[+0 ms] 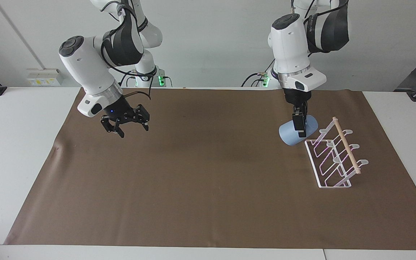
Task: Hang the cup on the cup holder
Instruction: 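Carry the cup to the rack with the left gripper while the right withdraws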
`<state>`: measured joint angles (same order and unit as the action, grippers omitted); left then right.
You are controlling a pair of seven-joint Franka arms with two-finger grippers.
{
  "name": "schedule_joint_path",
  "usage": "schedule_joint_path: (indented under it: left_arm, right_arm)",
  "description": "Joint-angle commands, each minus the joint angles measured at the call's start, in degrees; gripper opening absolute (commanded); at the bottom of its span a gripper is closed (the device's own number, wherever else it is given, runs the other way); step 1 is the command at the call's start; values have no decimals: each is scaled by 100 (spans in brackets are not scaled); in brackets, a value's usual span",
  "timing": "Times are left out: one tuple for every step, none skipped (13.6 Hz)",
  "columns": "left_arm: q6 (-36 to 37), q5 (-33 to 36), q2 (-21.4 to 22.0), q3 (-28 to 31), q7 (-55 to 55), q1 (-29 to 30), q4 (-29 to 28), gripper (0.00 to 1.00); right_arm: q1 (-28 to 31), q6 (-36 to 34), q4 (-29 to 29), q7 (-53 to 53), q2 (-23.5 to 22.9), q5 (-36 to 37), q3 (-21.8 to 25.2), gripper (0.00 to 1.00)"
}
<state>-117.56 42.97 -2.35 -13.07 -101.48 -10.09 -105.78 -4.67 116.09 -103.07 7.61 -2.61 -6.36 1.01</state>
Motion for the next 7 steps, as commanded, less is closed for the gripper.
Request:
schedule_joint_path:
  left_arm:
    - [-303,474,-20,-29,84,393,-154,0]
    - [-320,501,-55,-29,76,438,-163,0]
    - [-399,519,-99,-29,76,542,-171,0]
    - [-469,641,-152,-29,76,570,-206,0]
    - [-505,755,-178,-29,76,596,-241,0]
    - [-627,791,-178,-29,93,753,-303,0]
    - [-819,870,-178,-29,128,867,-355,0]
  right_arm:
    - [194,-366,374,-382,68,310,-5,100]
    - [273,-611,514,-401,120,319,-5,100]
    - [361,-831,620,-401,225,328,4,100]
    - [449,-955,691,-401,304,389,4,100]
    - [545,-1113,796,-401,375,451,4,100]
    - [616,-1350,919,-401,402,451,4,100]
    - [652,-1570,1076,-410,419,460,4,100]
